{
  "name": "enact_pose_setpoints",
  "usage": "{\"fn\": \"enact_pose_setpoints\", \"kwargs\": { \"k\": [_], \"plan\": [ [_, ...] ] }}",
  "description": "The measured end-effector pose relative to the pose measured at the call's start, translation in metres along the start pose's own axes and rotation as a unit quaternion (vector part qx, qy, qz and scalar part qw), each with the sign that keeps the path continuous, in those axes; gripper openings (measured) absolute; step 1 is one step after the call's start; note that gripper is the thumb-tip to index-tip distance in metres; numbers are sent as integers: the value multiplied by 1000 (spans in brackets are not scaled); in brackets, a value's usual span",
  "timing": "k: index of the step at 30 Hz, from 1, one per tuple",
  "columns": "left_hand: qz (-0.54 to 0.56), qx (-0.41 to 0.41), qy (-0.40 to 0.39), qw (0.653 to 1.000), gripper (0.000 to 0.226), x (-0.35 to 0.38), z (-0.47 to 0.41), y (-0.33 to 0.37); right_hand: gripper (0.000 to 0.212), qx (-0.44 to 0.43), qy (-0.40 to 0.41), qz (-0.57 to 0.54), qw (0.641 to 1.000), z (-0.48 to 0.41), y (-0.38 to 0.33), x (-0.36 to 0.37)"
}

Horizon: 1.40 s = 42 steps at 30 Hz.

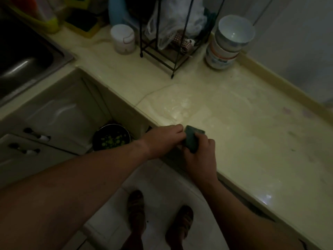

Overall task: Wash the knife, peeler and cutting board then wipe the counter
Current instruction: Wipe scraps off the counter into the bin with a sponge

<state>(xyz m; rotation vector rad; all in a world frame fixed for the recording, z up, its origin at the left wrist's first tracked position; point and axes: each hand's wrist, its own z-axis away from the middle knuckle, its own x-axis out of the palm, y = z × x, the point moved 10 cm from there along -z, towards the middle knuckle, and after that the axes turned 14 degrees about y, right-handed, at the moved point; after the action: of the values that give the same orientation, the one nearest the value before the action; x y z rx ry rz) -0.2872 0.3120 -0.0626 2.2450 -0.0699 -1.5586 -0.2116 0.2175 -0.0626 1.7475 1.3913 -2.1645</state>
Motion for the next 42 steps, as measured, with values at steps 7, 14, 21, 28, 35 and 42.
{"fn": "enact_pose_setpoints", "kwargs": {
  "k": [7,14,21,28,35,42],
  "plan": [
    [4,-294,117,948,10,-68,57,-121,68,-38,-95,-90,991,-25,-90,53],
    [281,-690,380,549,24,-105,255,-233,68,-235,-136,-83,959,2,-221,113],
    [315,-720,258,563,22,-81,288,-253,69,-222,-151,-36,963,-1,-232,138],
    [205,-692,296,625,20,-115,279,-254,68,-213,-158,-39,963,7,-236,151],
    [219,-661,237,678,28,-123,246,-233,69,-197,-159,-59,966,2,-234,139],
    [508,-619,261,540,44,-112,155,-183,70,-156,-131,-56,977,-28,-178,86]
  ]
}}
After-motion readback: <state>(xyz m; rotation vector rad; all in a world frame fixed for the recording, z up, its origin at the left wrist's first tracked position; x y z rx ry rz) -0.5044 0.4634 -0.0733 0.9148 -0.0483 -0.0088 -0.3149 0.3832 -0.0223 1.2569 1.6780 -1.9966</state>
